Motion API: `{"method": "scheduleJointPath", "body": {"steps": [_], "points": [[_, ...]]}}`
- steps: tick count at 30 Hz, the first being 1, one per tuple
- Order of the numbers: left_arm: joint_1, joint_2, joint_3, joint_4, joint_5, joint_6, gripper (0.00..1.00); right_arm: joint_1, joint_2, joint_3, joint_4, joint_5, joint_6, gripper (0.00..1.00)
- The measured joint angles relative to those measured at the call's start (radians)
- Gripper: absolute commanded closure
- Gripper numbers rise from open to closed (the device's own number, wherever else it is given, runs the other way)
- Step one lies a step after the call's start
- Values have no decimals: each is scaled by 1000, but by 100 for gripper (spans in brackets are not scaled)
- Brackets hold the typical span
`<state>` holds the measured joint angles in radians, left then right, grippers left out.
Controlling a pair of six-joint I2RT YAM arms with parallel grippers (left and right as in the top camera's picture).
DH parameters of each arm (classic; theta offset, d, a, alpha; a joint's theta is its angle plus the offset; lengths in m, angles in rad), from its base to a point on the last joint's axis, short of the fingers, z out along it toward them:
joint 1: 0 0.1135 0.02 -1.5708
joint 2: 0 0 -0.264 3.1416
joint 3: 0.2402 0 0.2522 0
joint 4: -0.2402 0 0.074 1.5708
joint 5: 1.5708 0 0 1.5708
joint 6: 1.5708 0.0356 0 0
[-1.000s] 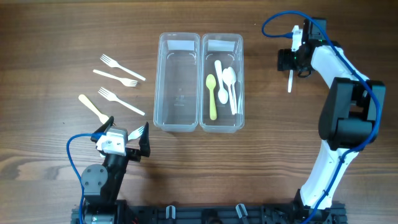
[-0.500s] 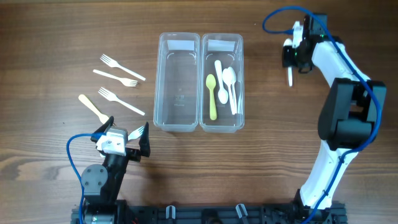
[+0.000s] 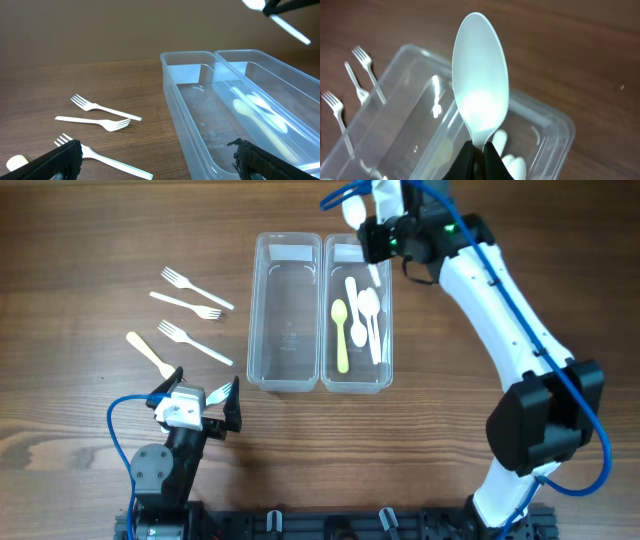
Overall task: Pack container
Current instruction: 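Carry the white spoon over the right container and drop it in, then withdraw the right gripper to the right side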
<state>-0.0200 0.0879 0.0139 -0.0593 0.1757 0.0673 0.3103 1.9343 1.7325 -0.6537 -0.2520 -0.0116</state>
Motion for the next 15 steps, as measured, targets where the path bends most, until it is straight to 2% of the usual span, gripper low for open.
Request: {"method": "scheduleJointPath", "body": {"steps": [6, 7, 8, 9, 15], "points": [[0, 0, 0, 0, 0, 0, 0, 6, 13, -76, -16, 25, 0, 95], [0, 0, 0, 0, 0, 0, 0, 6, 13, -76, -16, 25, 0, 59], [0, 0, 0, 0, 0, 0, 0, 6, 13, -76, -16, 25, 8, 18], [0, 0, 0, 0, 0, 0, 0, 6, 13, -76, -15, 26, 7, 14], [0, 0, 0, 0, 0, 0, 0, -2, 10, -75, 99, 32, 62, 11]]}}
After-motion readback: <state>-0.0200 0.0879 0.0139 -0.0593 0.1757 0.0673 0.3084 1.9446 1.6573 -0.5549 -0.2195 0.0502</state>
